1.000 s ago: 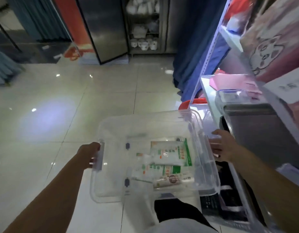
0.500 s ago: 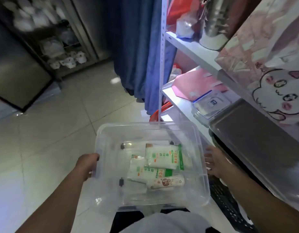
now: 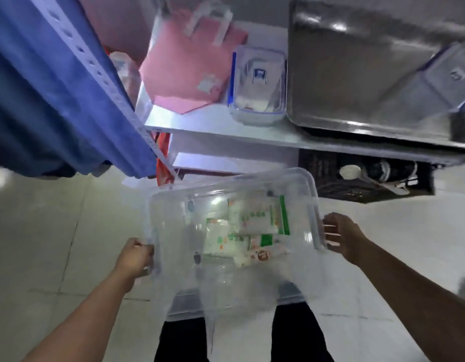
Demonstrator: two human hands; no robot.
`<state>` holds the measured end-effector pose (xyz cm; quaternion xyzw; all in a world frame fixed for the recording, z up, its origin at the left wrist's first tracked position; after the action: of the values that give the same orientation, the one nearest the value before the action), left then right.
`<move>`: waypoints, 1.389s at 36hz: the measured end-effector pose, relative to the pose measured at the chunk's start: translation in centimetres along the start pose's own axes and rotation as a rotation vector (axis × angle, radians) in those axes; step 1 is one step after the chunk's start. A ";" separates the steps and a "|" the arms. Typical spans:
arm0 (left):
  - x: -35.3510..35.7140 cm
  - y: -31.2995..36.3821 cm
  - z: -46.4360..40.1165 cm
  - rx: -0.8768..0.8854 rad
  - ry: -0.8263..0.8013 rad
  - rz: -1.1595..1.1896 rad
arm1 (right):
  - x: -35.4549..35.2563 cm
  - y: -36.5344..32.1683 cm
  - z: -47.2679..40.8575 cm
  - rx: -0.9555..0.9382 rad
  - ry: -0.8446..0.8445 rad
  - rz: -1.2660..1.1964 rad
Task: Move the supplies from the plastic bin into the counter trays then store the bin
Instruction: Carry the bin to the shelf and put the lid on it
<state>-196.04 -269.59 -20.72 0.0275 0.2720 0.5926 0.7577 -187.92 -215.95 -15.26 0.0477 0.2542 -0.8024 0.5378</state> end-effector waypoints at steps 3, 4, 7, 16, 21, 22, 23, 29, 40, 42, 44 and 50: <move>1.6 0.6 -4.6 0.028 -0.032 -0.080 | 0.7 3.7 -2.0 0.004 0.089 -0.043; 2.1 0.7 -6.2 0.036 -0.035 -0.100 | 1.0 4.9 -2.8 0.012 0.114 -0.059; 3.7 0.7 -10.3 0.049 -0.039 -0.144 | 1.9 8.4 -5.4 0.054 0.165 -0.096; 11.3 -0.7 -22.6 0.130 -0.116 -0.298 | 5.5 14.9 -19.2 0.036 0.222 -0.068; 15.1 -1.6 -28.3 0.179 -0.104 -0.381 | 7.5 16.9 -26.6 -0.056 0.280 -0.056; 15.5 -1.6 -29.1 0.193 -0.093 -0.389 | 7.8 17.0 -27.7 -0.078 0.287 -0.055; 15.9 -1.7 -29.8 0.207 -0.087 -0.394 | 8.1 17.1 -28.6 -0.093 0.295 -0.056; 17.3 -1.0 -32.5 0.274 -0.111 -0.369 | 9.5 15.9 -31.9 -0.209 0.314 -0.058; 18.3 1.5 -34.3 0.321 -0.171 -0.566 | 12.0 15.0 -36.4 -0.362 0.259 0.007; 18.3 1.5 -34.2 0.325 -0.155 -0.614 | 12.3 13.9 -36.3 -0.464 0.311 0.156; 18.3 1.5 -33.8 0.329 -0.142 -0.657 | 12.8 11.4 -35.1 -0.643 0.443 0.343; 18.3 3.3 -30.6 0.479 0.018 -0.872 | 21.5 -0.2 -30.7 -1.144 0.462 0.715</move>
<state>-209.83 -260.53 -52.50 0.0793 0.3931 0.1414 0.9051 -203.09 -219.79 -49.29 0.0072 0.7117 -0.2871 0.6411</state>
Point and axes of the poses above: each hand's wrist, its own z-axis away from the middle knuckle, its own x-axis out of the palm, y = z × x, the point moved 10 cm from there along -z, towards the middle knuckle
